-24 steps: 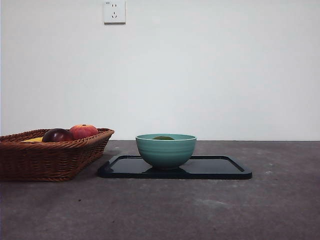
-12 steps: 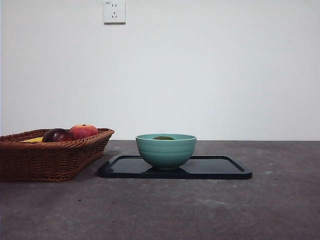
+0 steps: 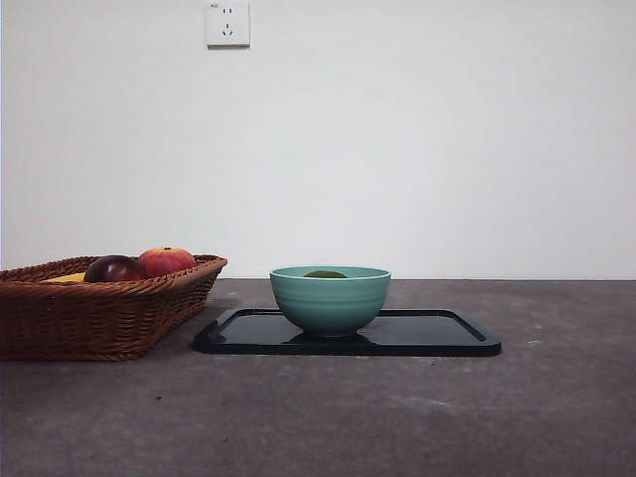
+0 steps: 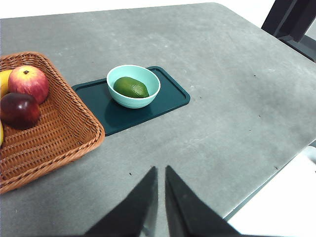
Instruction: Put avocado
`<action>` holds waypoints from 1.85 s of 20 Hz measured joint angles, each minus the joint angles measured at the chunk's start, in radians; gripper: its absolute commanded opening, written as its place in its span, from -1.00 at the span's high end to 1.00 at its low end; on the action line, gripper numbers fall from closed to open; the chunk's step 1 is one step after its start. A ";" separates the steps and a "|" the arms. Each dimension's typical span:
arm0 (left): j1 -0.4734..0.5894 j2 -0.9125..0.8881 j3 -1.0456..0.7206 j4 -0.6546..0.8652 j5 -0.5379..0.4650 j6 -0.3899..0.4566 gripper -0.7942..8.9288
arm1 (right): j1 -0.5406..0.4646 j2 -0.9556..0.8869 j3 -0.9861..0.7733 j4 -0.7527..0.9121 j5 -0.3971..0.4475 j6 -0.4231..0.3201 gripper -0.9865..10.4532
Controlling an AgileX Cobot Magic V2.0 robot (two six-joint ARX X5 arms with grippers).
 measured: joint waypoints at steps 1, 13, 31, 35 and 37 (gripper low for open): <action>0.000 0.000 0.000 0.000 0.000 0.000 0.80 | 0.000 0.000 0.000 0.000 0.000 0.000 0.79; 0.349 -0.009 0.000 0.000 0.002 0.018 0.80 | 0.000 0.000 0.000 0.000 0.000 0.000 0.79; 0.720 -0.260 -0.827 0.697 0.000 0.281 0.80 | 0.000 0.000 0.000 0.000 0.000 0.000 0.79; 0.725 -0.298 -0.875 0.758 0.000 0.232 0.80 | 0.000 0.000 0.000 0.000 0.000 0.000 0.79; 0.725 -0.314 -0.882 0.777 0.000 0.203 0.80 | 0.000 0.000 0.000 0.001 0.000 0.000 0.79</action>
